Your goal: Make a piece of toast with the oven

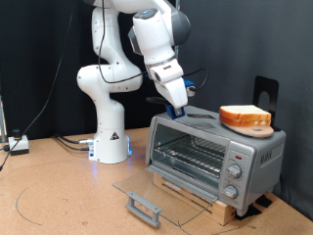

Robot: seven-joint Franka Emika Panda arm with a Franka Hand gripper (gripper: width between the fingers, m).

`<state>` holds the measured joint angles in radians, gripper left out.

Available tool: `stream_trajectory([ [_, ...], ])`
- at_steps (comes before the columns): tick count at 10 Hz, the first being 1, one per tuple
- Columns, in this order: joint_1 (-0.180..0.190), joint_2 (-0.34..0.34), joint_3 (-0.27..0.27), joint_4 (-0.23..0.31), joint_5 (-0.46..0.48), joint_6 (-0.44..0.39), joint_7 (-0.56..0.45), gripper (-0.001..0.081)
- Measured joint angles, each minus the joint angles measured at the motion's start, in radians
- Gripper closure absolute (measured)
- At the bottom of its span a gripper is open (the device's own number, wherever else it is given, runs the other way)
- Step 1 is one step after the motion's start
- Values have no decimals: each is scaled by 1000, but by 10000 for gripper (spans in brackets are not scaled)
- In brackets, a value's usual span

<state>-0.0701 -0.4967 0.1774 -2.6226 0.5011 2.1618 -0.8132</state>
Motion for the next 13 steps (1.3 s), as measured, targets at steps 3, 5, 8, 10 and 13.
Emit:
stream_trajectory([
  [3, 0, 19, 9, 21, 21, 7, 11, 410],
  [5, 0, 21, 11, 30, 27, 10, 11, 410],
  [8, 0, 25, 25, 39, 28, 10, 15, 410],
  [10, 0, 28, 36, 44, 29, 10, 22, 410],
  [13, 0, 30, 46, 44, 30, 9, 25, 410],
])
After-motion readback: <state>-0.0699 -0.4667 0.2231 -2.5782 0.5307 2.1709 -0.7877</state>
